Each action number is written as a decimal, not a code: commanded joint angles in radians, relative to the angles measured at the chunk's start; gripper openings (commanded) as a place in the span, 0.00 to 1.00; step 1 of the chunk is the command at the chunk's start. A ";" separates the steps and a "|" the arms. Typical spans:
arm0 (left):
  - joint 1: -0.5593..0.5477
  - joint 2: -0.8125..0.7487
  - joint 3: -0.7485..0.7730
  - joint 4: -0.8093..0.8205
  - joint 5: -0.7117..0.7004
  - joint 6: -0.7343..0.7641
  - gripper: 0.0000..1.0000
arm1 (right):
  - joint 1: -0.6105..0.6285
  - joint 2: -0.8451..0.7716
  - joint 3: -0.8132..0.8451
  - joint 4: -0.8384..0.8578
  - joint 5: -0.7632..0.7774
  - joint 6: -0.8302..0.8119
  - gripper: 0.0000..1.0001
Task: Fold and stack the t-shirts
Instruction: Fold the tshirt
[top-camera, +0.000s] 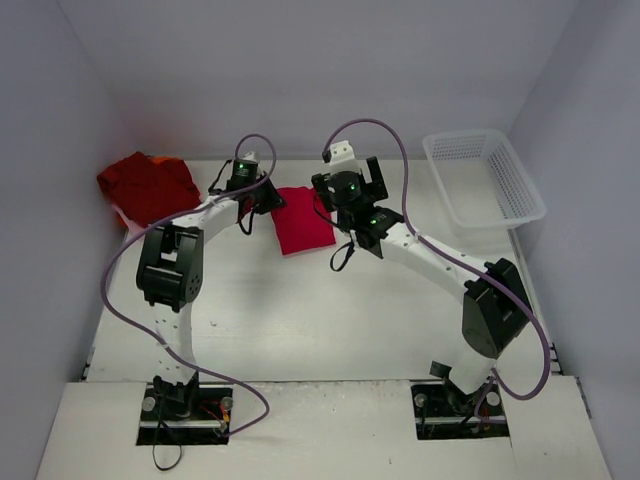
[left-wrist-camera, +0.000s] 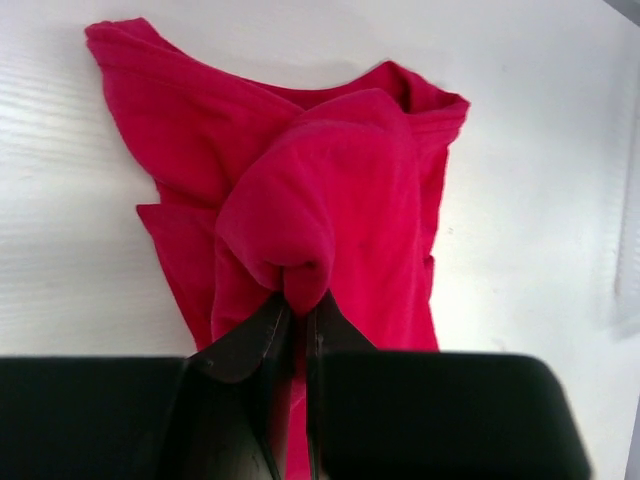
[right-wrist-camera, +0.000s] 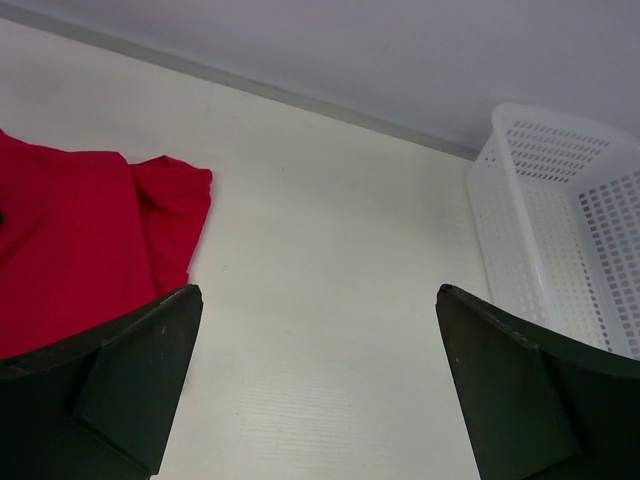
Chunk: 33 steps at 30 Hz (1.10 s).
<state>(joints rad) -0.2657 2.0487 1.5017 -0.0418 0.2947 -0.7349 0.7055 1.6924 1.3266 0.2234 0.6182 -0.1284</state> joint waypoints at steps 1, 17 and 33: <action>-0.020 -0.074 0.005 0.143 0.067 0.037 0.00 | -0.009 -0.043 0.010 0.056 -0.001 0.024 1.00; -0.056 -0.142 -0.023 0.324 0.198 0.008 0.00 | -0.020 -0.011 -0.009 0.065 -0.005 0.041 1.00; -0.061 0.044 0.140 0.289 0.261 0.039 0.00 | -0.027 -0.028 -0.047 0.074 -0.005 0.050 1.00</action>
<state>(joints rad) -0.3412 2.0911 1.6058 0.1745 0.5266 -0.6849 0.6884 1.7000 1.2827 0.2287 0.5938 -0.0933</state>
